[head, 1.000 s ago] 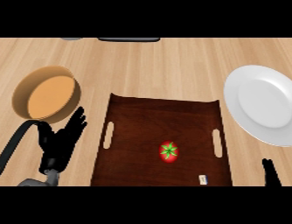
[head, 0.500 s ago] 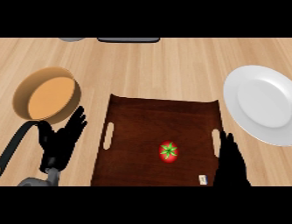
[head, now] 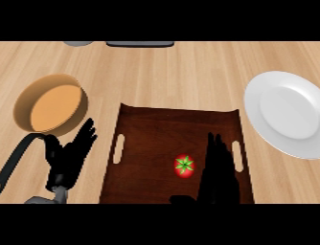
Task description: Pick the tomato from the tray and place it in the plate
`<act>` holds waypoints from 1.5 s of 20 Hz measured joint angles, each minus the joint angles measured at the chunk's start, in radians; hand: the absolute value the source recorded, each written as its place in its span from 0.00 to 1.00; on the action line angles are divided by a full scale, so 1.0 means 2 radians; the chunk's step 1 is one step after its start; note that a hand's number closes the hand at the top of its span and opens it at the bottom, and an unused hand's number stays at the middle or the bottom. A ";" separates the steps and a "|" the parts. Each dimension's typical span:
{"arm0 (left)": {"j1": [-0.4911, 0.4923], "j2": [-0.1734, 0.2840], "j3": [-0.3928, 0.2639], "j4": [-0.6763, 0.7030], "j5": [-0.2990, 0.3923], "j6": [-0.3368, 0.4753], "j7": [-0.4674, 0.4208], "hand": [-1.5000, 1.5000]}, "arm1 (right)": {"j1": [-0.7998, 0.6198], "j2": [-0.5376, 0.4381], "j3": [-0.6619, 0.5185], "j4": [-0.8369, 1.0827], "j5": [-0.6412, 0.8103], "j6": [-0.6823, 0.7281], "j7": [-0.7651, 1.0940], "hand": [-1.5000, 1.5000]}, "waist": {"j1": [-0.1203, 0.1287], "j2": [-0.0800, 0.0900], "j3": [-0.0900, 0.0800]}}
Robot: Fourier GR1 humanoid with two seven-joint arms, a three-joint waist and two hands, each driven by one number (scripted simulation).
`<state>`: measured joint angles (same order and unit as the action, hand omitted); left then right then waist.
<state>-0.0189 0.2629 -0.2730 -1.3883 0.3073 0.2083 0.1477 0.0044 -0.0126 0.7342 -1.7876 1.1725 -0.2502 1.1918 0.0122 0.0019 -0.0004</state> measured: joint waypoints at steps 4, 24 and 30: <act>-0.008 -0.002 0.004 0.002 -0.003 0.000 0.006 0.50 | -0.027 0.000 -0.012 0.031 -0.012 -0.005 0.003 0.00 | -0.002 0.000 0.000; -0.002 -0.011 0.016 -0.002 -0.014 -0.011 0.012 0.50 | -0.069 0.000 -0.026 0.167 -0.079 -0.028 -0.005 1.00 | -0.002 0.000 0.000; 0.000 -0.010 0.026 -0.007 -0.018 -0.019 0.017 0.50 | -0.112 -0.002 -0.017 0.223 -0.090 -0.032 -0.014 1.00 | -0.002 -0.002 -0.001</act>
<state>-0.0196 0.2420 -0.2219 -1.4029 0.2720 0.1709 0.1827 -0.2193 -0.0157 0.7005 -1.3409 0.9928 -0.3143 1.1647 0.0081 -0.0026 -0.0017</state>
